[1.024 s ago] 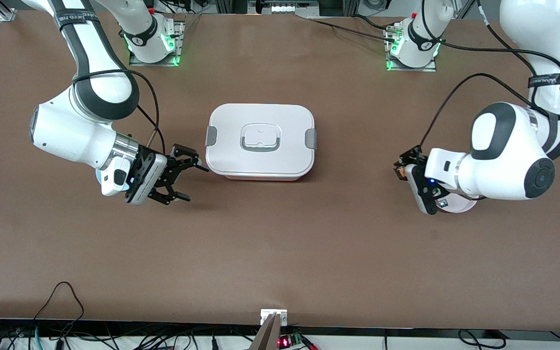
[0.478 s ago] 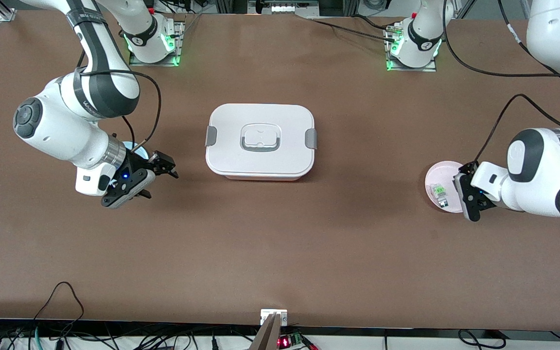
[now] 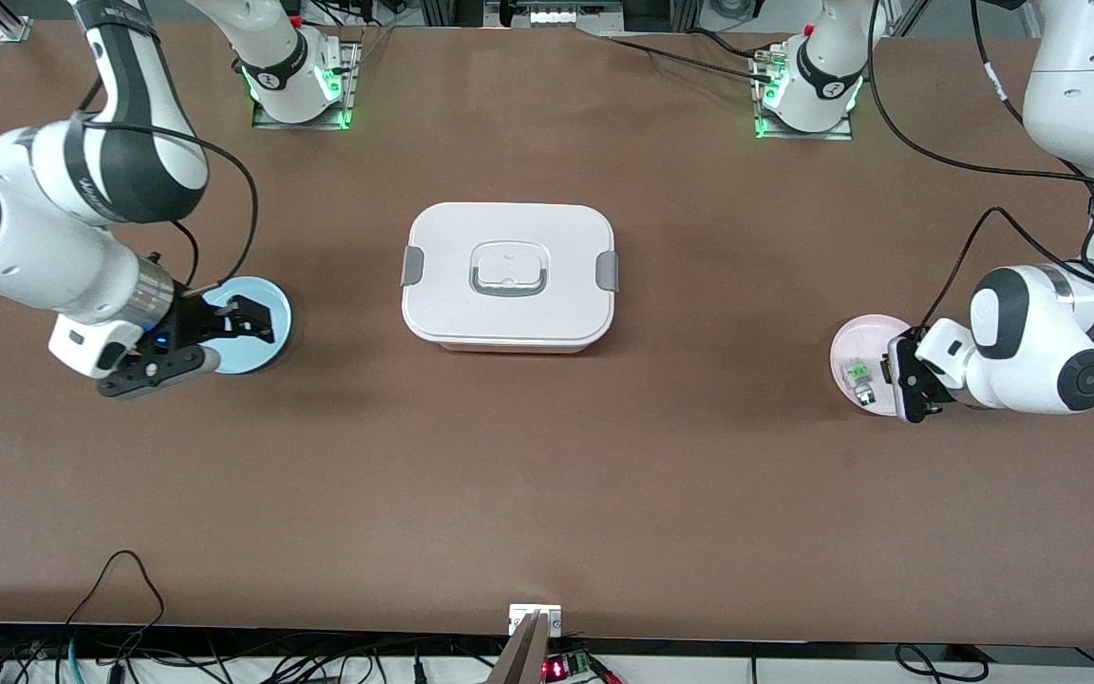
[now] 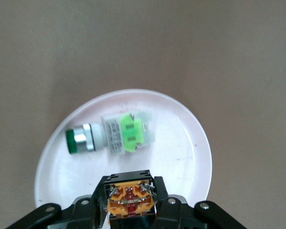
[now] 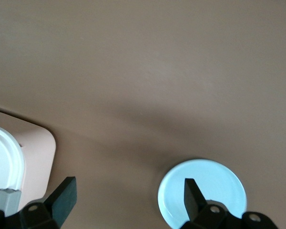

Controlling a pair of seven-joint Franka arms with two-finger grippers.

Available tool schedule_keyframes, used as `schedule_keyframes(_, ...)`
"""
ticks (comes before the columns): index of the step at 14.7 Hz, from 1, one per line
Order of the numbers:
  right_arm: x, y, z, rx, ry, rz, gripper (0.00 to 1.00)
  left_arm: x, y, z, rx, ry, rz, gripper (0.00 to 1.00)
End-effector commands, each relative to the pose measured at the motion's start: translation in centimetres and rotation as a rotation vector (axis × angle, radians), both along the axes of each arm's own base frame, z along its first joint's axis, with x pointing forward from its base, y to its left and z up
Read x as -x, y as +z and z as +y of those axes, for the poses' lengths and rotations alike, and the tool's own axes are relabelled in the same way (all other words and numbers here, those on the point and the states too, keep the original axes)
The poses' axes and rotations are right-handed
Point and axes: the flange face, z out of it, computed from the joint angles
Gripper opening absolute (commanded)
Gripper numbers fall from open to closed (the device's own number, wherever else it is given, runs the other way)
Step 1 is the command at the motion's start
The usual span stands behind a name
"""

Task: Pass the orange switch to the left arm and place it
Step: 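Lower the switch into the pink dish and open the left gripper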

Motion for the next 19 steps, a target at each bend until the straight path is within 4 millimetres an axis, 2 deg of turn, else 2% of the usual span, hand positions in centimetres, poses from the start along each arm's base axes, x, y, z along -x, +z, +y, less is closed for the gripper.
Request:
schedule_keyframes(1, 0.3, 4.3, 0.0, 0.053, -0.118, 0.050, 1.00, 0.4, -1.4, 1.6, 0.003, -0.039, -0.009, 0.01)
schedule_keyframes(3, 0.6, 7.1, -0.3, 0.092, -0.182, 0.077, 1.00, 0.1, -1.6, 1.5, -0.004, -0.060, -0.035, 0.01)
schedule_keyframes(4, 0.9, 8.2, -0.3, 0.130, -0.175, 0.087, 1.00, 0.0, -2.4, 1.7, -0.003, -0.057, -0.046, 0.02)
schedule_keyframes(5, 1.1, 9.3, -0.4, 0.151, -0.170, 0.095, 1.00, -0.1, -2.4, 1.7, -0.006, -0.058, -0.058, 0.08)
schedule_keyframes(6, 1.3, 10.3, -0.6, 0.157, -0.176, 0.106, 1.00, -0.2, -2.3, 1.7, -0.005, -0.058, -0.059, 0.36)
schedule_keyframes(7, 1.5, 11.3, -0.9, 0.162, -0.181, 0.108, 1.00, -0.1, -2.4, 1.7, -0.004, -0.058, -0.054, 0.73)
schedule_keyframes(8, 1.5, 11.8, -1.5, 0.169, -0.195, 0.108, 1.00, 0.0, -2.4, 1.7, -0.003, -0.061, -0.051, 1.00)
schedule_keyframes(9, 1.4, 11.9, -2.6, 0.169, -0.214, 0.103, 1.00, 0.0, -2.5, 1.7, -0.002, -0.062, -0.045, 1.00)
schedule_keyframes(11, 1.3, 11.7, -3.2, 0.172, -0.229, 0.106, 1.00, -0.2, -1.4, 2.1, -0.003, -0.052, -0.039, 1.00)
schedule_keyframes(13, 1.2, 11.3, -3.5, 0.176, -0.233, 0.110, 1.00, -0.4, 0.7, 2.0, -0.012, -0.041, -0.047, 1.00)
schedule_keyframes(14, 1.1, 11.3, -4.9, 0.180, -0.252, 0.116, 1.00, -0.4, 2.6, 1.9, -0.008, -0.031, -0.038, 1.00)
schedule_keyframes(17, 1.3, 10.3, -12.2, 0.166, -0.321, 0.149, 1.00, -2.0, 10.0, 1.6, -0.051, 0.092, 0.025, 1.00)
schedule_keyframes(18, 1.5, 9.9, -13.7, 0.157, -0.301, 0.157, 1.00, -2.3, 12.2, 1.7, -0.074, 0.141, 0.050, 1.00)
schedule_keyframes(19, 1.7, 9.8, -14.1, 0.155, -0.275, 0.160, 1.00, -2.6, 14.4, 1.7, -0.087, 0.179, 0.066, 1.00)
